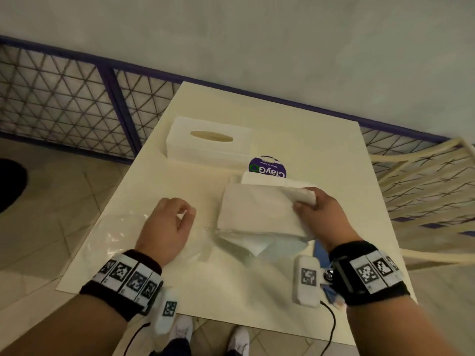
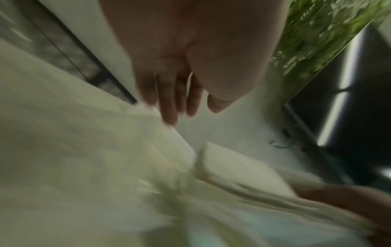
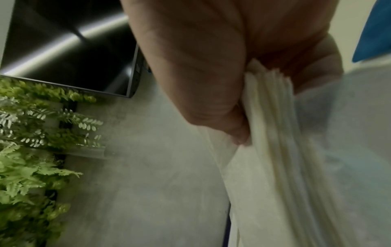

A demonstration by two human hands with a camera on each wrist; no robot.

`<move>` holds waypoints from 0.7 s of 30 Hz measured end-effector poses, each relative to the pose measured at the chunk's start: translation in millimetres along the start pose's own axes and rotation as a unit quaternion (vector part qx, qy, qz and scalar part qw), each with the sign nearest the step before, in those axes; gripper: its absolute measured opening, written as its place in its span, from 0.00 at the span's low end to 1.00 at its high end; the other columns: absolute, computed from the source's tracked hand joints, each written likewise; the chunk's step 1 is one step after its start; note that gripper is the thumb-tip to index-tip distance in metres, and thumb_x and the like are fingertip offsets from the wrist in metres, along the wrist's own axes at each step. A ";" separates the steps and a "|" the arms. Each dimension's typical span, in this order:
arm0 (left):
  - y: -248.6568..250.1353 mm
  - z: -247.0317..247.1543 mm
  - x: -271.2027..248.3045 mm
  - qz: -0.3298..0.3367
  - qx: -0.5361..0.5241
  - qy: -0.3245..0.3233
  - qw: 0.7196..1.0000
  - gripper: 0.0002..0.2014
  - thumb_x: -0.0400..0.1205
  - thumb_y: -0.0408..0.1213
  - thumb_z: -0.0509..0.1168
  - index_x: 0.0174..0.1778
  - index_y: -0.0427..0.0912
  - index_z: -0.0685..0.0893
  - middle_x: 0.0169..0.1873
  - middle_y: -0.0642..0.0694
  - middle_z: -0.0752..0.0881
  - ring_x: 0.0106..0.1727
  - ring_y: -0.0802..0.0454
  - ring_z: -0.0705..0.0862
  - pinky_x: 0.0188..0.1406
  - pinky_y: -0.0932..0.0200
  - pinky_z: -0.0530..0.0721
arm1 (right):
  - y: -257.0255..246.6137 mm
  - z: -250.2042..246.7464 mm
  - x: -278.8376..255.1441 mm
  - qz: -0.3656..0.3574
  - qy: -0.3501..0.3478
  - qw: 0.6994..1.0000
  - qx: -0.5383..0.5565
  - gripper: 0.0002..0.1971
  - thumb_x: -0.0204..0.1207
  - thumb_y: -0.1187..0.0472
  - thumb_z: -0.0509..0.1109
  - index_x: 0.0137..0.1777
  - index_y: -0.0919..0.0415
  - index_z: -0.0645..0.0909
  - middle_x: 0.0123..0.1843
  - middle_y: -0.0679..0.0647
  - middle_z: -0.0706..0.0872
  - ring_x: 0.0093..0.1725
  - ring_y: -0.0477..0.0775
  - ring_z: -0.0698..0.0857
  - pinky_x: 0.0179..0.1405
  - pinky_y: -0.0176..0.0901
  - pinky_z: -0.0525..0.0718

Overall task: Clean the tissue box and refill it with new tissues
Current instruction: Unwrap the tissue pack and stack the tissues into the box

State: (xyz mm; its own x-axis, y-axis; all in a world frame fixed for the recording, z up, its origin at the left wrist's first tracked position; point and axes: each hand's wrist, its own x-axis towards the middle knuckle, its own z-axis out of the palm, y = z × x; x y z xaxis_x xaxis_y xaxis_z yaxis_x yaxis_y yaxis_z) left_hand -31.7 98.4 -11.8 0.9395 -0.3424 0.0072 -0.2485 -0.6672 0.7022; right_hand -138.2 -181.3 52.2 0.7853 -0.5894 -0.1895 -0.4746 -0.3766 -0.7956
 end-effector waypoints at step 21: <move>53.8 98.7 -1.9 -0.434 -0.413 -0.257 0.758 0.29 0.72 0.66 0.66 0.56 0.45 0.84 0.52 0.37 0.89 0.55 0.37 0.86 0.54 0.40 0.84 | 103.4 14.7 -40.6 0.251 -0.174 0.946 0.111 0.22 0.71 0.71 0.70 0.63 0.51 0.76 0.45 0.61 0.85 0.38 0.56 0.85 0.34 0.50 0.90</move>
State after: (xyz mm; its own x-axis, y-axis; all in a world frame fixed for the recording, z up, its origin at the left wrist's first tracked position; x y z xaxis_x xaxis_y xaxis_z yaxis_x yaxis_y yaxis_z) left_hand -70.0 -2.1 -44.3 0.3959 -0.3657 -0.8424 0.8428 -0.2196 0.4914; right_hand -213.3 -185.9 -30.8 0.5846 -0.3695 -0.7223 -0.7576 0.0698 -0.6490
